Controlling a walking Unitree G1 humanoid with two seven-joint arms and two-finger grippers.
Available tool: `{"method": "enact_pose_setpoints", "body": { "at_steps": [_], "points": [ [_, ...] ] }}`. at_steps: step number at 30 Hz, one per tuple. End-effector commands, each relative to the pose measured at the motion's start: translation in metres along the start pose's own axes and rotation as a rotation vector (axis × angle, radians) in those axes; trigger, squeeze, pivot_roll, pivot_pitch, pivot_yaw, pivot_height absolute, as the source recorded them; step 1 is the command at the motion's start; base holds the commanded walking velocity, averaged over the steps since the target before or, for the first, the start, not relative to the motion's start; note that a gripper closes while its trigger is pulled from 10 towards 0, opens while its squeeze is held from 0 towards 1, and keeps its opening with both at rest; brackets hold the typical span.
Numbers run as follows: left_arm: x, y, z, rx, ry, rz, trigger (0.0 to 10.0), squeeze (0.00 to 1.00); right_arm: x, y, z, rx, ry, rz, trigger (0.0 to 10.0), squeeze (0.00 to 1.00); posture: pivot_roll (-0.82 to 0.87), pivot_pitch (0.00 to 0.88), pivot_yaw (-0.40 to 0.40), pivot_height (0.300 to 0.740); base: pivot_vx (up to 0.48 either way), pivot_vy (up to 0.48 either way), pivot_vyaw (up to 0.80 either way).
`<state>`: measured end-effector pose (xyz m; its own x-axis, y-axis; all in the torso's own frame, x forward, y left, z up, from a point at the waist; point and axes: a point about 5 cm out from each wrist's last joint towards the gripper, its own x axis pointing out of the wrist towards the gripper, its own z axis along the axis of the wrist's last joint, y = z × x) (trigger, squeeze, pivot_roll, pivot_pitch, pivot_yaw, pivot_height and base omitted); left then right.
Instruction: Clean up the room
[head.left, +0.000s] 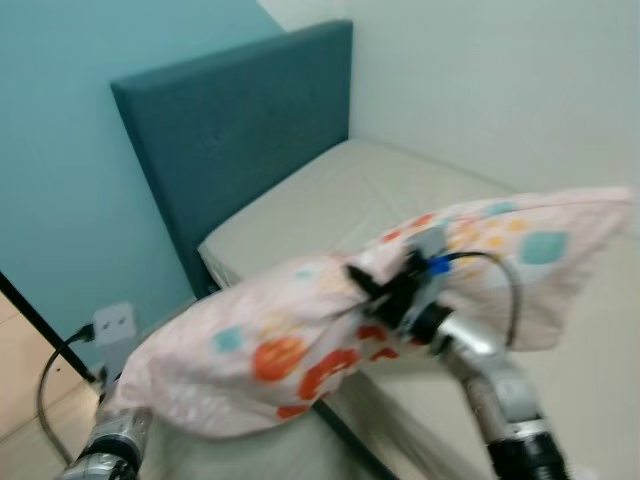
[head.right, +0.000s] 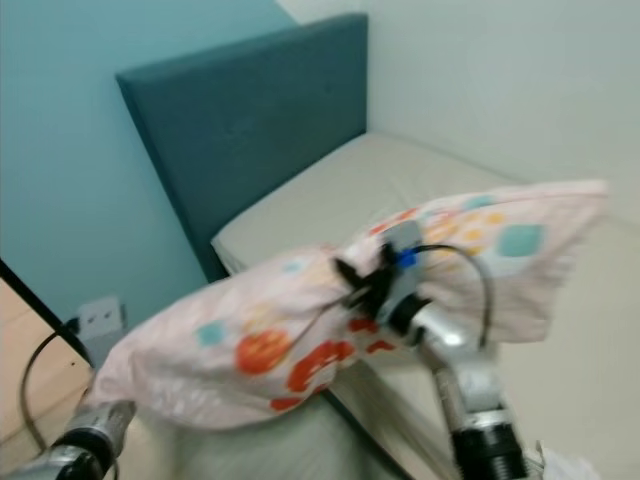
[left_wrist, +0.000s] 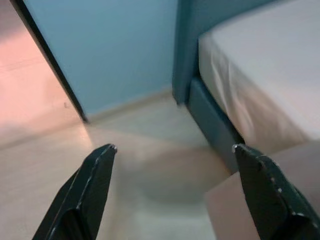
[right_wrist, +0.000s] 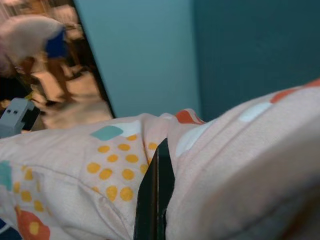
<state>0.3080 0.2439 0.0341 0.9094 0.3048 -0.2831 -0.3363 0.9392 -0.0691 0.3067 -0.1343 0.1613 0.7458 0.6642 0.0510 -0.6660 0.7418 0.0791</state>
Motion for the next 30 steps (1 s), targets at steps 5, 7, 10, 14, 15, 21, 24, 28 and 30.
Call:
{"method": "enact_pose_setpoints", "body": {
  "at_steps": [5, 7, 10, 14, 15, 21, 24, 28, 30],
  "points": [
    [-0.003, -0.006, -0.006, 0.02, 0.013, -0.049, 10.0, 0.0, 0.005, 0.006, 0.018, -0.033, -0.097, 0.036, 10.0, 0.0, -0.08, 0.0, 0.021, 0.74, 0.0, 0.0, 0.78],
    [-0.002, -0.009, -0.005, 0.023, 0.007, -0.073, 10.0, 0.0, 0.005, 0.005, 0.019, -0.035, -0.099, 0.029, 10.0, 0.0, -0.08, 0.0, 0.023, 0.74, 0.0, 0.0, 0.78],
    [-0.002, -0.011, -0.004, 0.023, 0.001, -0.087, 10.0, 0.0, 0.006, 0.003, 0.019, -0.043, -0.097, 0.009, 10.0, 0.0, -0.08, 0.0, 0.023, 0.74, 0.25, 0.0, 0.78],
    [-0.001, -0.016, 0.0, 0.019, -0.016, -0.113, 10.0, 0.0, 0.007, -0.008, 0.018, -0.06, -0.09, -0.095, 10.0, 0.0, -0.08, 0.0, 0.023, 0.74, 0.48, 0.0, 0.0],
    [-0.001, -0.016, 0.0, 0.019, -0.016, -0.113, 10.0, 0.0, 0.007, -0.008, 0.018, -0.06, -0.09, -0.095, 10.0, 0.0, -0.08, 0.0, 0.023, 0.74, 0.48, 0.0, 0.0],
    [0.0, -0.022, 0.004, 0.018, -0.03, -0.133, 10.0, 0.0, 0.006, -0.012, 0.022, -0.057, -0.117, -0.123, 10.0, 0.0, -0.08, 0.0, 0.028, 0.74, 0.48, 0.0, 0.0],
    [0.0, -0.027, 0.005, 0.02, -0.035, -0.153, 10.0, 0.0, 0.006, -0.01, 0.023, -0.064, -0.121, -0.124, 10.0, 0.0, -0.08, 0.0, 0.029, 0.74, 0.48, 0.0, 0.0],
    [0.0, -0.028, 0.005, 0.02, -0.036, -0.157, 10.0, 0.0, 0.006, -0.01, 0.024, -0.069, -0.121, -0.125, 10.0, 0.0, -0.08, 0.0, 0.028, 0.74, 0.48, 0.0, 0.0],
    [0.0, -0.029, 0.005, 0.019, -0.037, -0.159, 10.0, 0.0, 0.005, -0.01, 0.024, -0.071, -0.123, -0.126, 10.0, 0.0, -0.08, 0.0, 0.028, 0.74, 0.48, 0.0, 0.0]
  ]
}}
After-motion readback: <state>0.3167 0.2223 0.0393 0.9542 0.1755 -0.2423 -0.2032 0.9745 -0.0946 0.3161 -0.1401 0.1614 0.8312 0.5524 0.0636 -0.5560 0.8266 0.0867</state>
